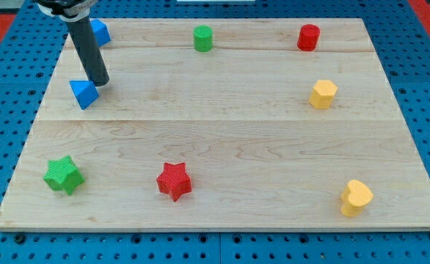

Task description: Push the red circle parallel to the green circle

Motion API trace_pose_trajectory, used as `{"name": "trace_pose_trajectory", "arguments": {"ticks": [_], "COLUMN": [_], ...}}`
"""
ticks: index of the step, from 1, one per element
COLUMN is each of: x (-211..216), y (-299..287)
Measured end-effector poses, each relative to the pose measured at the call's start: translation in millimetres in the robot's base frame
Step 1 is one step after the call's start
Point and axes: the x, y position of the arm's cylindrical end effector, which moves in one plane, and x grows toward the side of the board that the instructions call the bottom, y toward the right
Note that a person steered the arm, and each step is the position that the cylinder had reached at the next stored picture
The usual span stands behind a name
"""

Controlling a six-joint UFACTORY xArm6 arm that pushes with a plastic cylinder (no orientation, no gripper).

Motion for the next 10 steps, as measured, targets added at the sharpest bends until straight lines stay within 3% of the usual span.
{"name": "trace_pose_trajectory", "arguments": {"ticks": [2,4,6,8,10], "x": [-1,-11,-45,-57,-60], "y": [4,89,223,224,319]}}
